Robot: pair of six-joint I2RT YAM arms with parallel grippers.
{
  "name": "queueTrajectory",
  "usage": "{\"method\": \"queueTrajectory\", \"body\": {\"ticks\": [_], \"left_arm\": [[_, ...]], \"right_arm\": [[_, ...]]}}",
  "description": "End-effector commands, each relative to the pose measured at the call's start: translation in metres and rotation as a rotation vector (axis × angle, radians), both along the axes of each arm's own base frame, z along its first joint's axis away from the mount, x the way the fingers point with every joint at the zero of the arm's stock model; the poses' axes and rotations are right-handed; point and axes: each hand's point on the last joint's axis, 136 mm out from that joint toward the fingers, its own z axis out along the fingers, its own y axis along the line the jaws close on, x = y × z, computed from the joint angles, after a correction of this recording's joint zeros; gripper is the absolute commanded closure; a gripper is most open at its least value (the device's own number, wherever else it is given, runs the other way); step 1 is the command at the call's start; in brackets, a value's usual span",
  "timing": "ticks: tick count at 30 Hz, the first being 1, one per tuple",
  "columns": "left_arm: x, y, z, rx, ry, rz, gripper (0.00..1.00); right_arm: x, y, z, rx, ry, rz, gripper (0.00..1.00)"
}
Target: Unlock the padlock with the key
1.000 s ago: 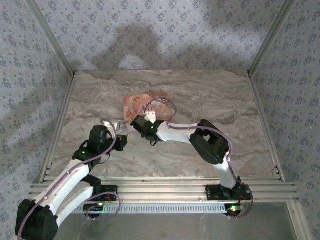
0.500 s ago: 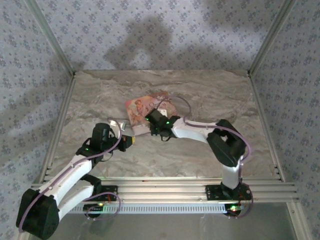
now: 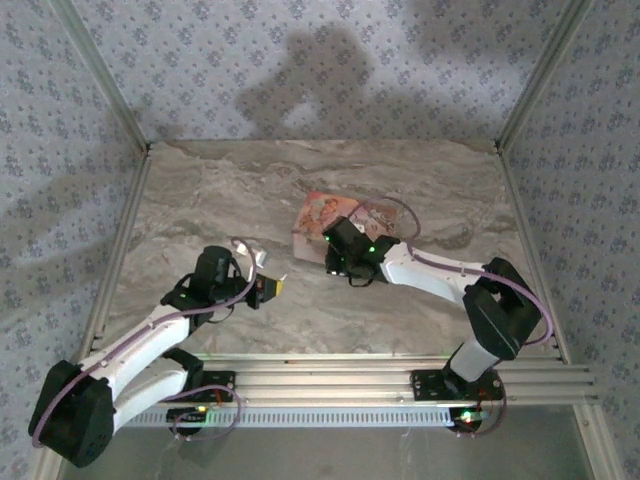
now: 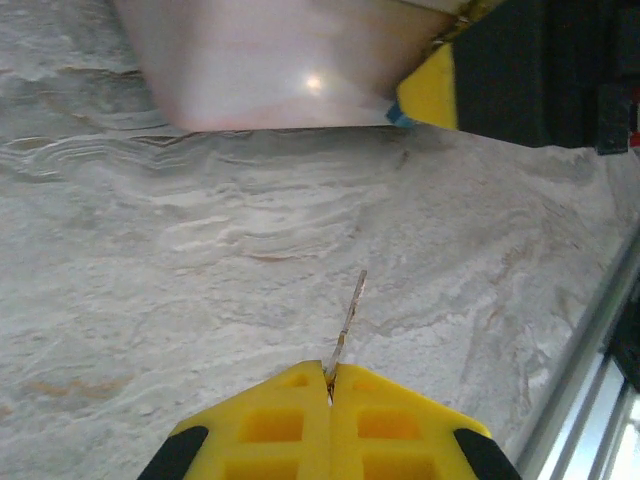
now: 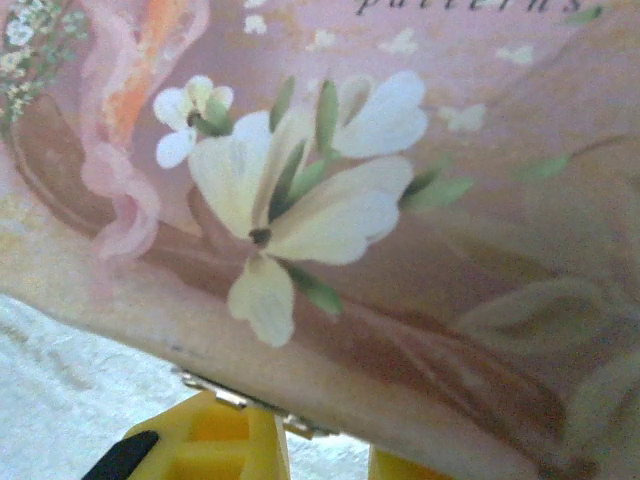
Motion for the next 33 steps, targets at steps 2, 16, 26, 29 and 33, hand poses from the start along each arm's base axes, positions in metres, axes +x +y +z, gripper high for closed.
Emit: {"method": "queueTrajectory", "body": {"ticks": [2, 16, 26, 29, 33], "left_arm": [[-0.001, -0.019, 0.025, -0.063, -0.103, -0.104, 1.00], [0.004, -0.043, 0.028, -0.138, -0.134, -0.220, 1.00], [0.023, -0.047, 0.032, -0.141, -0.124, -0.168, 1.00], [0.028, -0.048, 0.034, -0.145, -0.113, -0.152, 1.00], [0.035, -0.047, 0.032, -0.133, -0.097, -0.124, 1.00]], "right_arm": [[0.003, 0.040, 0.044, 0.155, 0.018, 0.159, 1.00], [-0.002, 0.054, 0.086, 0.351, 0.122, 0.281, 1.00], [-0.005, 0.059, 0.090, 0.446, 0.180, 0.301, 1.00], [-0.005, 0.061, 0.093, 0.468, 0.195, 0.306, 1.00], [-0.005, 0.063, 0.097, 0.488, 0.199, 0.303, 1.00]]}}
